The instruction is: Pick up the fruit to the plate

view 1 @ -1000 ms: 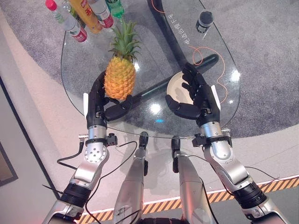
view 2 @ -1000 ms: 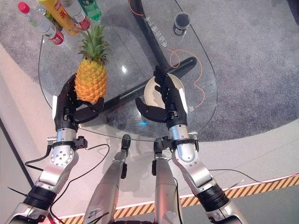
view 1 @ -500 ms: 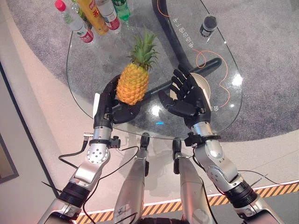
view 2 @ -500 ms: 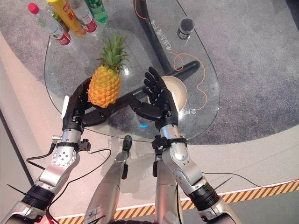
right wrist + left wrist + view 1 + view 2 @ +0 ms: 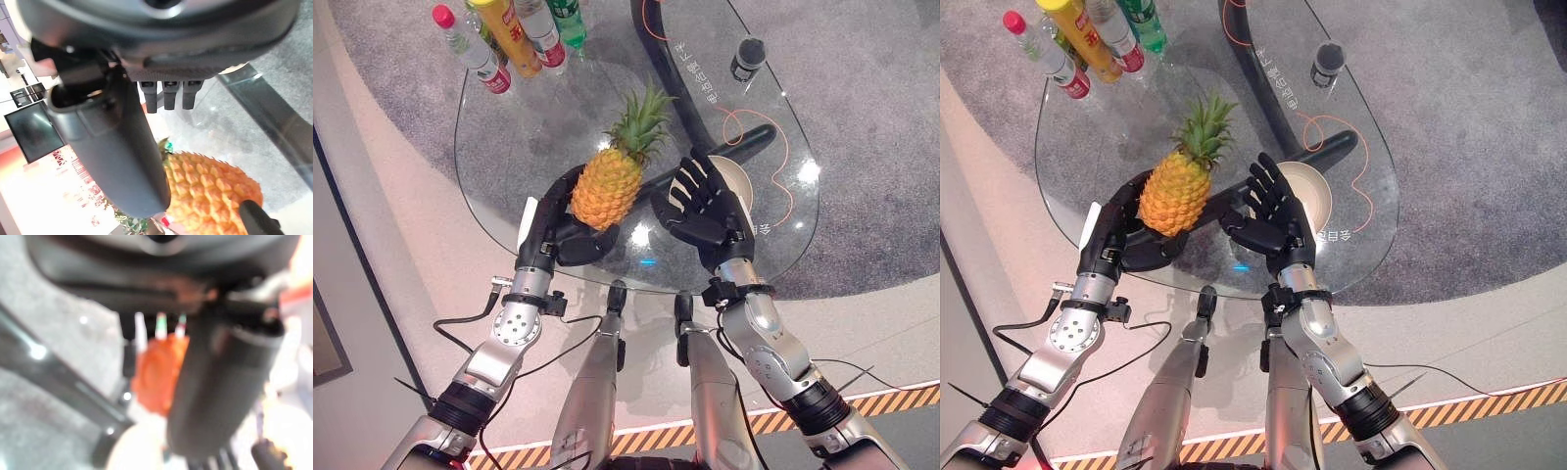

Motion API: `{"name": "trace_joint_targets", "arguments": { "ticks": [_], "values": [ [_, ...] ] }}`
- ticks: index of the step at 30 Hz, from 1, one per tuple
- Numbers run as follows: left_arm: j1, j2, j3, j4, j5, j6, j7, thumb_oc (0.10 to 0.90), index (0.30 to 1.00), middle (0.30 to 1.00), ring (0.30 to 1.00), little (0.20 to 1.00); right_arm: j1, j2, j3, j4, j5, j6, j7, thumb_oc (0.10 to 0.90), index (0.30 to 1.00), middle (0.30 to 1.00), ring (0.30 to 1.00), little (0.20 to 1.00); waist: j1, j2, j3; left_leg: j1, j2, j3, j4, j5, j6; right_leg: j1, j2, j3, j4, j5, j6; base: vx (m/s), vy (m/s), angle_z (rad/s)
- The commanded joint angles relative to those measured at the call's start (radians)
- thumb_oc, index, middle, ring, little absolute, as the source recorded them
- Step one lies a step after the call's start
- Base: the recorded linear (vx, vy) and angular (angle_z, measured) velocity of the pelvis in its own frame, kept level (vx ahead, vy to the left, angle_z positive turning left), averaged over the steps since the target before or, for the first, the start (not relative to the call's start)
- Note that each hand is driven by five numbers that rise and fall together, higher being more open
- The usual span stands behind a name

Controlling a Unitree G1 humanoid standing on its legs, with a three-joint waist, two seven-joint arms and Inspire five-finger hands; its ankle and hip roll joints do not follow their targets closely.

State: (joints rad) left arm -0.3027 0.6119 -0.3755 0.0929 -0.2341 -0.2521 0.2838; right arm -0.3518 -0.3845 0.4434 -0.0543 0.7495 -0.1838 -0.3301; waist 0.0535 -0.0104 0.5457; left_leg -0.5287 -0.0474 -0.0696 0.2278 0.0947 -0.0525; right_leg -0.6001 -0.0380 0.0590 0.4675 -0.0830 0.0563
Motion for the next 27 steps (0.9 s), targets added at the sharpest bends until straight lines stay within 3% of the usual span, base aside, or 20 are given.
{"name": "trace_joint_targets", "arguments": {
  "ticks": [1,21,27],
  "values": [
    [-0.11,0.013,0.01,-0.171,0.062,-0.137,-0.036,0.1,0.3,0.3,0.3,0.2,-0.092,0.025,-0.018,-0.1,0.009,-0.095,0.064,0.8,0.9,0.9,0.9,0.9,-0.017,0.014,-0.026,-0.009,-0.092,0.047,0.139,-0.152,0.052,0.087,-0.005,-0.065,-0.188,0.081,0.047,0.0,0.0,0.0],
    [-0.139,0.06,-0.057,-0.189,0.073,-0.158,-0.132,0.1,0.3,0.3,0.3,0.2,-0.126,0.009,-0.049,-0.015,0.027,-0.147,0.08,0.8,0.9,0.9,0.9,0.9,-0.009,0.019,-0.026,-0.019,-0.091,0.043,0.144,-0.171,0.058,0.067,-0.008,-0.071,-0.182,0.084,0.065,0.0,0.0,0.02],
    [-0.154,0.093,-0.066,-0.181,0.08,-0.168,-0.143,0.1,0.3,0.3,0.3,0.2,-0.134,-0.002,-0.073,0.015,0.086,-0.178,0.103,0.8,0.9,0.9,0.9,0.9,-0.009,0.02,-0.026,-0.021,-0.09,0.04,0.148,-0.179,0.06,0.063,-0.007,-0.071,-0.18,0.083,0.069,0.0,0.0,0.0]
  ]
}}
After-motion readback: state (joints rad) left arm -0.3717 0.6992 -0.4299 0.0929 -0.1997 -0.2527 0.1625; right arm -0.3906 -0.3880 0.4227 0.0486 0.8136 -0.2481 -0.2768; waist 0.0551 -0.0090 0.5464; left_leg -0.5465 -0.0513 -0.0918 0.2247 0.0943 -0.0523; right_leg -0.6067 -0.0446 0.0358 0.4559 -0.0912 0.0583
